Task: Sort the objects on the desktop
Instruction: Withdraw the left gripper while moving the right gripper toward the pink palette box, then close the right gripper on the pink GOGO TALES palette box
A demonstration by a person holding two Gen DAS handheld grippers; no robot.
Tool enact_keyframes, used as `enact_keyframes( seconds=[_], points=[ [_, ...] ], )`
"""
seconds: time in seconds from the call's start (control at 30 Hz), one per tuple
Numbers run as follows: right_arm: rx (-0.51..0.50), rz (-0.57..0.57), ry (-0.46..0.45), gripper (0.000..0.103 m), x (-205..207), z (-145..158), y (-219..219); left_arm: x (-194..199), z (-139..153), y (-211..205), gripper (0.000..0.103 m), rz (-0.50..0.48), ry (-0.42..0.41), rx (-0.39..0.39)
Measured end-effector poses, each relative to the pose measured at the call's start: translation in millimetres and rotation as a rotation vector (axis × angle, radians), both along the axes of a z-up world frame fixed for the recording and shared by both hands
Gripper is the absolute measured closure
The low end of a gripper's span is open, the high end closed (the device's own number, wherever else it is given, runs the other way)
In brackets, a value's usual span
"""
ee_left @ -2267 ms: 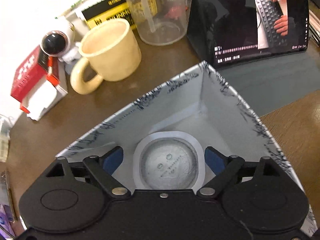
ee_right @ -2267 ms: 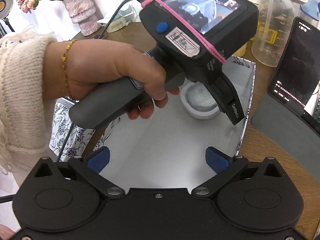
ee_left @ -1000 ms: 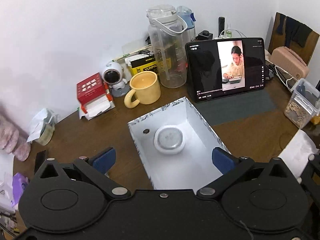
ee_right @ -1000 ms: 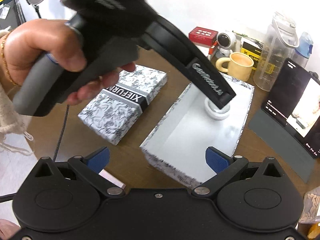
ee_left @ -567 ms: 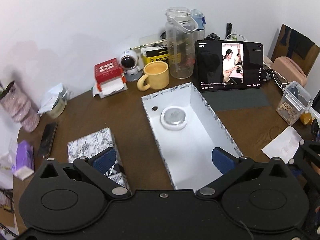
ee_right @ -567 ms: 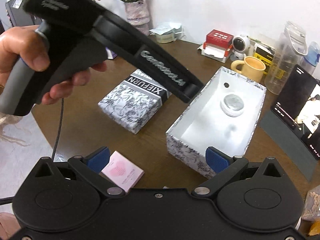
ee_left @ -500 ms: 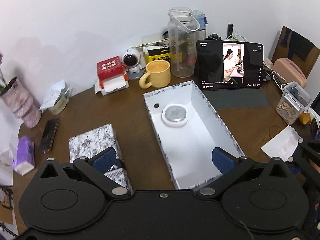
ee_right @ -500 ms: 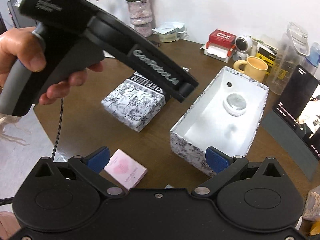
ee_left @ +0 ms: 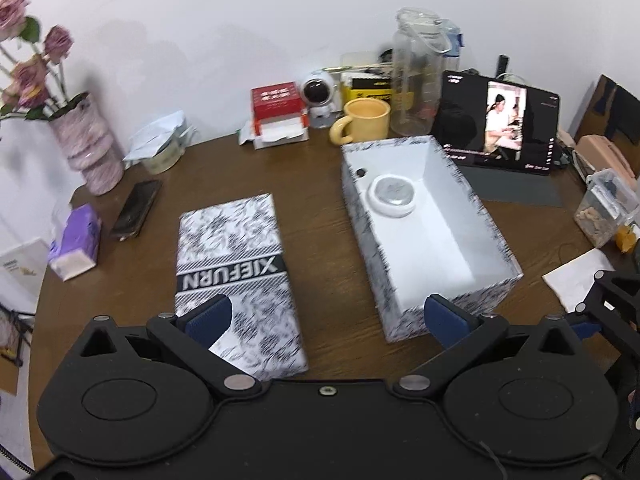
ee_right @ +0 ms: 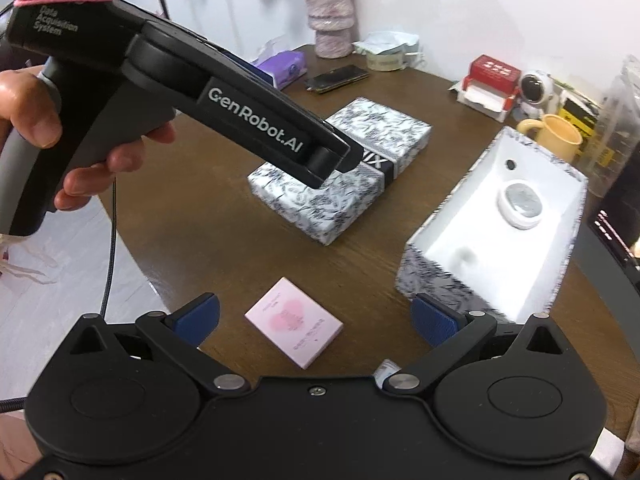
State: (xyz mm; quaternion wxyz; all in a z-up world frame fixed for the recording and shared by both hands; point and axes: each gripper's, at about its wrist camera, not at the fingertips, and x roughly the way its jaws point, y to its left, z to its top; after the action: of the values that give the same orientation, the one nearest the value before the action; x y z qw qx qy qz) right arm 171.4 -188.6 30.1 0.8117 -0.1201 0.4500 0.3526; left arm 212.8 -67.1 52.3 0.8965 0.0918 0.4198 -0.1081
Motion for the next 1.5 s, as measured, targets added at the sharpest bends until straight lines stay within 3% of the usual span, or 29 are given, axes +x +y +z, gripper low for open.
enact_keyframes(
  seconds=[0.3, 0.57, 1.0, 1.23, 1.5],
  points=[
    [-0.034, 0.104, 0.003, 0.0, -0.4, -18.9, 23.6, -7.5, -17.5, 38.9, 0.0, 0.119, 0.024, -0.02],
    [-0.056, 0.124, 0.016, 0.0, 5.9, -36.5, 32.2, -18.4, -34.0, 63.3, 0.0, 0.206, 0.009, -0.05],
    [-0.062, 0.183, 0.037, 0.0, 5.1, -68.3, 40.5, -28.3, -61.4, 76.4, 0.0, 0.259, 0.012, -0.052],
    [-0.107, 0.264, 0.058, 0.0, 8.3, -88.2, 51.8, -31.3, -73.1, 78.6, 0.0, 0.238, 0.024, -0.046],
    [-0.216, 0.477, 0.042, 0.0, 11.8, -120.4, 79.1, -43.7, -95.3, 75.7, 0.0, 0.126, 0.07, 0.009]
  ],
)
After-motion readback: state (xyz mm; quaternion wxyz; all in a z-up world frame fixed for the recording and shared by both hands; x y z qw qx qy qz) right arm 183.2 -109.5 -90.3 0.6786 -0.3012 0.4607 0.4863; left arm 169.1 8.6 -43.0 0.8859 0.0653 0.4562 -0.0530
